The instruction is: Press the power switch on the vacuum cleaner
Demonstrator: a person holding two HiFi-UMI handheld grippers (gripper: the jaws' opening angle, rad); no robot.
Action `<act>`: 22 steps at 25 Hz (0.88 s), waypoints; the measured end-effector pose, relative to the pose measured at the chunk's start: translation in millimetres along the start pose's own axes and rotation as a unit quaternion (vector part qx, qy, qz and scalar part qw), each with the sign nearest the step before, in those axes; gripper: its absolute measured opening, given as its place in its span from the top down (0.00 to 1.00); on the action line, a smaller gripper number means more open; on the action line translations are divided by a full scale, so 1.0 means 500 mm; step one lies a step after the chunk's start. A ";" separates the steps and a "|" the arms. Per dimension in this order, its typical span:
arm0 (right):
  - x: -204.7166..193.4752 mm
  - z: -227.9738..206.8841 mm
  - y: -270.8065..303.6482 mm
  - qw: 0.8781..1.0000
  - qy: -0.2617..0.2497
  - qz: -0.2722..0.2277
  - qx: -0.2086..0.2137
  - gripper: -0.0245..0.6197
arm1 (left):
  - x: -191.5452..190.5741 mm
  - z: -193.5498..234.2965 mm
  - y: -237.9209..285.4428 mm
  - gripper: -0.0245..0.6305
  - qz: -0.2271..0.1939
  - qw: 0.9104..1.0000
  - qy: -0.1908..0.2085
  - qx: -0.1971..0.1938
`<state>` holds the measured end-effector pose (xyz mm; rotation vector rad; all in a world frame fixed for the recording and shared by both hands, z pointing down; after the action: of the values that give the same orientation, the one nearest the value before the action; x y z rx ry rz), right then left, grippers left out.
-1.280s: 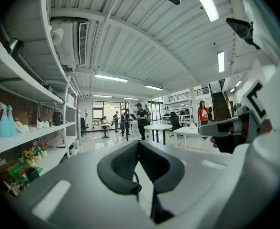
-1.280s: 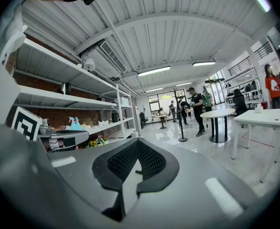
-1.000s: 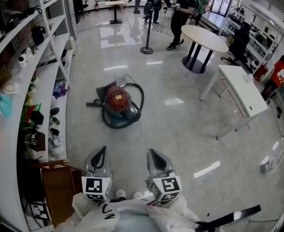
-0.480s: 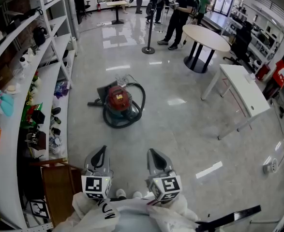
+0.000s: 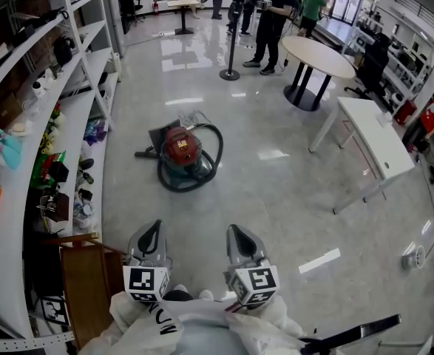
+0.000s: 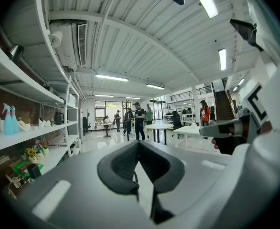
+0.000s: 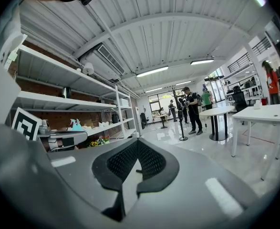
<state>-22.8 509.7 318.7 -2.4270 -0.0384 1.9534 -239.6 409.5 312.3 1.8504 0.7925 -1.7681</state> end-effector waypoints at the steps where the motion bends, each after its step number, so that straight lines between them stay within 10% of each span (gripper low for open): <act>1: -0.001 -0.001 -0.003 1.000 0.000 0.001 0.003 0.96 | -0.001 -0.003 -0.002 0.96 0.000 1.000 0.000 0.001; 22: -0.018 -0.022 0.075 1.000 -0.009 0.014 -0.013 0.96 | -0.029 0.048 0.081 0.96 -0.002 1.000 -0.013 -0.010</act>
<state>-14.0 472.0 328.4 -2.4397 -0.0301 1.9982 -229.7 362.6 322.7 1.8101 0.8014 -1.7780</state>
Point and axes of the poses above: the fingertips, and each gripper's own axes: y forward along the fingers, z to its left, x out of its top, the point moved 8 cm from there along -y, backward along the fingers, and after that the axes turned 10 degrees about -z, right-handed, at the moved point
